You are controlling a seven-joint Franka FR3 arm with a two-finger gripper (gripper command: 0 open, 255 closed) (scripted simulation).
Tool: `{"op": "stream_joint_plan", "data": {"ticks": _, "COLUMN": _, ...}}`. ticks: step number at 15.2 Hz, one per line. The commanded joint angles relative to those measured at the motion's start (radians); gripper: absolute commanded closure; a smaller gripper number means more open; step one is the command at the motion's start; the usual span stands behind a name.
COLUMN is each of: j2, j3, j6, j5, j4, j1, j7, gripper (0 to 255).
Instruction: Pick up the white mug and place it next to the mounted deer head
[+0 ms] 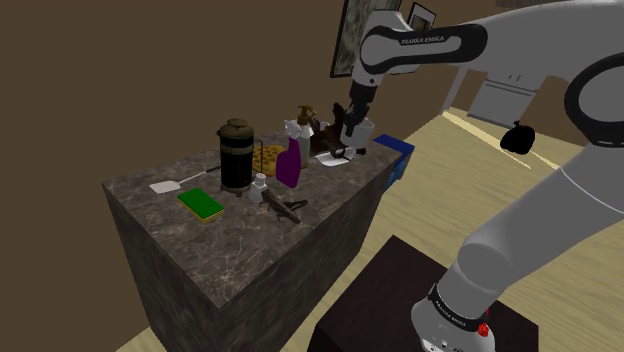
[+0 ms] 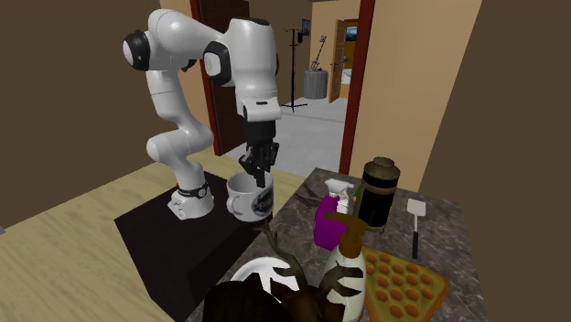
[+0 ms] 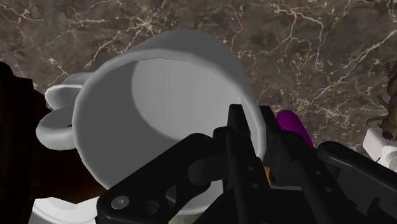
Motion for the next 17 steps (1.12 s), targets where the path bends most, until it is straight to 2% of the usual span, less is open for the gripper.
{"op": "stream_joint_plan", "data": {"ticks": 1, "j2": 0.004, "j3": -0.001, "j6": 0.028, "j5": -0.001, "j4": -0.027, "j1": -0.001, "j7": 0.001, "gripper": 255}}
{"op": "stream_joint_plan", "data": {"ticks": 17, "j2": 0.05, "j3": -0.001, "j6": 0.245, "j5": -0.006, "j4": -0.198, "j1": -0.003, "j7": 0.009, "gripper": 255}}
